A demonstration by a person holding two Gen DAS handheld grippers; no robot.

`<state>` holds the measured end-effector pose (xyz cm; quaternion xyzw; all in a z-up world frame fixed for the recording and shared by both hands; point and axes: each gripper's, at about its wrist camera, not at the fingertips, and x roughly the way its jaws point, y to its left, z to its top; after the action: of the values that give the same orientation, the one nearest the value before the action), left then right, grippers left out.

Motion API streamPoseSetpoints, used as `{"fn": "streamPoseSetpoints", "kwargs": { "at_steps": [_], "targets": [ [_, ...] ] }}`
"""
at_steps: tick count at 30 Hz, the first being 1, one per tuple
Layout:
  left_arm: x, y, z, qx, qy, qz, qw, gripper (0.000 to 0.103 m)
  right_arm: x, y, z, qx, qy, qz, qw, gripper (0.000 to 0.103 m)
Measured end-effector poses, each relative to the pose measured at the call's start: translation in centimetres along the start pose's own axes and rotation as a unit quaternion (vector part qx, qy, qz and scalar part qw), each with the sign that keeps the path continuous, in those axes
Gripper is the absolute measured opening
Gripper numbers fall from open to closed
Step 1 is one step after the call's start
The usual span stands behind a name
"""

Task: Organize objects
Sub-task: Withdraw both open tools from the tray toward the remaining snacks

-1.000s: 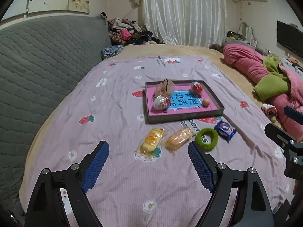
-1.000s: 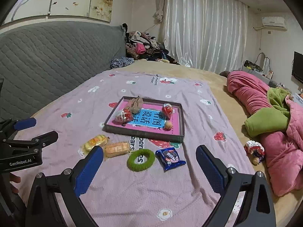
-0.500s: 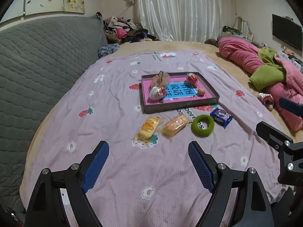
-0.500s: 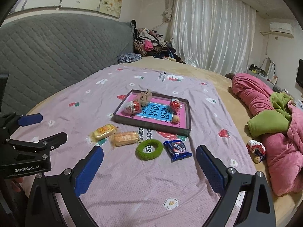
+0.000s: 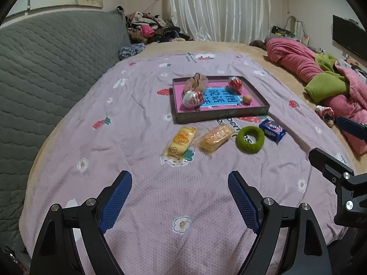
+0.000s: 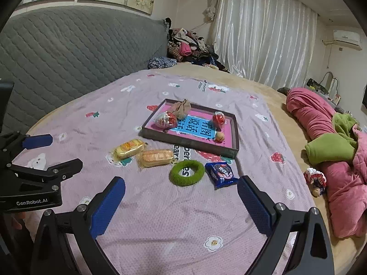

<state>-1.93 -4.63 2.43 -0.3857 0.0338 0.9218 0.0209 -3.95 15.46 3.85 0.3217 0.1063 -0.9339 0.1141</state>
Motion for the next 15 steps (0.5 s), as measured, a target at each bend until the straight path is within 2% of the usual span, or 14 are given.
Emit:
{"fn": "streamPoseSetpoints", "kwargs": {
  "at_steps": [15],
  "targets": [
    [3.7, -0.6, -1.0, 0.009, 0.018, -0.004, 0.9998, 0.087, 4.2, -0.2, -1.8, 0.005, 0.038, 0.010, 0.999, 0.099]
  ]
}}
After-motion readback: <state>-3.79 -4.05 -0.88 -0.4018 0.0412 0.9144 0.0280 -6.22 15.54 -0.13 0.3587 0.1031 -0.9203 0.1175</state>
